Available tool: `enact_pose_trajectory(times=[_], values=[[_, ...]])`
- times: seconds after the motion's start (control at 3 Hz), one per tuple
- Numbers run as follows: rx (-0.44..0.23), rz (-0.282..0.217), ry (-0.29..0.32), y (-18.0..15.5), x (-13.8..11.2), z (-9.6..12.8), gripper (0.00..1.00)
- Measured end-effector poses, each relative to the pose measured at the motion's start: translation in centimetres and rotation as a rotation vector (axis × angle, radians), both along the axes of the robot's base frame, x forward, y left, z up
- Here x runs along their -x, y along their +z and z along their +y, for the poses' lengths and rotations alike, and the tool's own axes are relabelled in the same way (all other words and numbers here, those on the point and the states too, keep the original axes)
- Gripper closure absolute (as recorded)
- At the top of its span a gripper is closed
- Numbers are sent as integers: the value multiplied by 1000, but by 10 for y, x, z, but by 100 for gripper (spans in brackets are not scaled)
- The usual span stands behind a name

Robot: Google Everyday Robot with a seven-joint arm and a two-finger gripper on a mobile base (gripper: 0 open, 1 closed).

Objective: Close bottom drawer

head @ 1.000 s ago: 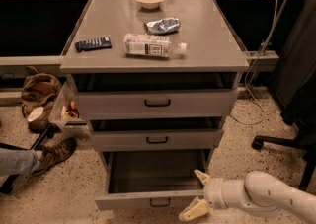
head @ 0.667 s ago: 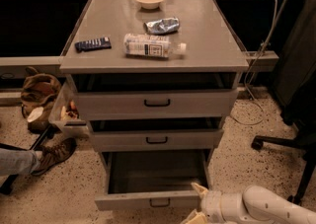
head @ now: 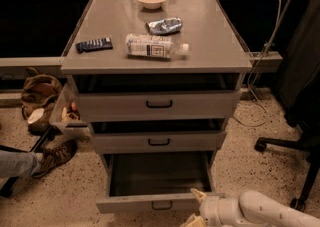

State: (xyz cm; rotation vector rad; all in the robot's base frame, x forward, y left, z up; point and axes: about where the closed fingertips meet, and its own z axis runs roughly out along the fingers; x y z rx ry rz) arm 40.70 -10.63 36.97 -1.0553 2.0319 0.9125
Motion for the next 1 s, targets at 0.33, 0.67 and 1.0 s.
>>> enact_pose_trajectory(times=[0.33, 0.67, 1.0], values=[[-31, 46, -9, -67, -7, 5, 0], [-68, 79, -33, -132, 1, 0, 0], [-68, 79, -33, -132, 1, 0, 0]])
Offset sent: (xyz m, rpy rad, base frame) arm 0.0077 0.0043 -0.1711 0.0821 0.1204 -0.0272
